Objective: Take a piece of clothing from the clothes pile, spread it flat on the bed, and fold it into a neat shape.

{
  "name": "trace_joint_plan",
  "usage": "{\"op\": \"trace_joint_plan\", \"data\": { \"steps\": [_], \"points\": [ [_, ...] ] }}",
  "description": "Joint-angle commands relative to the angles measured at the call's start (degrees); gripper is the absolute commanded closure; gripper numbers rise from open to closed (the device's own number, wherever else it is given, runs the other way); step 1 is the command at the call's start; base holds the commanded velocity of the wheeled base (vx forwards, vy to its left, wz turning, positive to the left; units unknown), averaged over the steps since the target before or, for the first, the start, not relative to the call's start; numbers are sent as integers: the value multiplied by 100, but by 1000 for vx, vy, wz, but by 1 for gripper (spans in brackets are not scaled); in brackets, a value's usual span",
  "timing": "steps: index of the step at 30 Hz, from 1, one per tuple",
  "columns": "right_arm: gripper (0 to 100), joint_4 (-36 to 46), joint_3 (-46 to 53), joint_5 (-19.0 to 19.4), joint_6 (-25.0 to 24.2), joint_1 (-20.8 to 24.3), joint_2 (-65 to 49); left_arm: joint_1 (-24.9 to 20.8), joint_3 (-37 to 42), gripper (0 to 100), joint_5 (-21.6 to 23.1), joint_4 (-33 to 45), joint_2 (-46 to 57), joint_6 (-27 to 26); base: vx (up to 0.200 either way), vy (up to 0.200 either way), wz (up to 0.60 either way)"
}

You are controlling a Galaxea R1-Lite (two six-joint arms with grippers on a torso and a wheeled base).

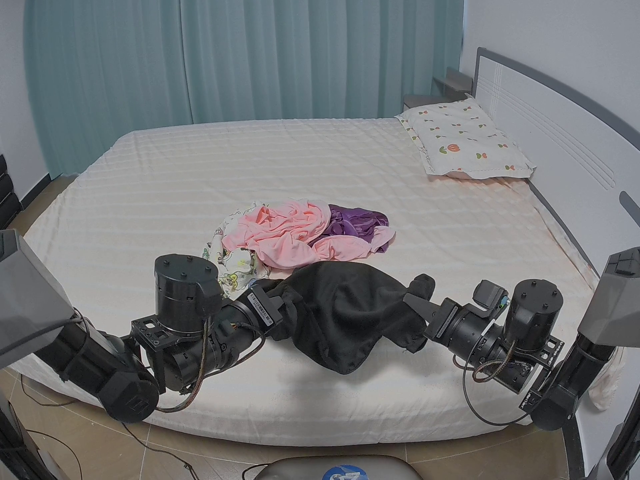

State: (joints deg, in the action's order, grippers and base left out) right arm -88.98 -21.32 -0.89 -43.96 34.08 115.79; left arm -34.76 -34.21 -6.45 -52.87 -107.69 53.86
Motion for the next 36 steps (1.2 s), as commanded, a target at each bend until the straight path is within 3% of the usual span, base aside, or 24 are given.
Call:
{"op": "trace_joint_plan", "data": {
  "steps": [1,6,22,30,36],
  "points": [
    [100,-93,5,-16,-7,46,-47,-23,46,100,-14,-4,55,2,0,0,0],
    [100,-93,5,-148,-7,46,-39,-23,81,100,-32,-4,108,2,0,0,0],
    [100,-93,-215,-131,89,54,-144,276,221,100,-41,66,627,-24,0,200,0],
    [100,-85,-461,-122,564,63,-232,391,195,100,-41,84,864,-42,0,200,0],
    [100,-23,-821,-60,634,72,-258,637,142,100,-41,93,943,-51,0,200,0]
  ]
}}
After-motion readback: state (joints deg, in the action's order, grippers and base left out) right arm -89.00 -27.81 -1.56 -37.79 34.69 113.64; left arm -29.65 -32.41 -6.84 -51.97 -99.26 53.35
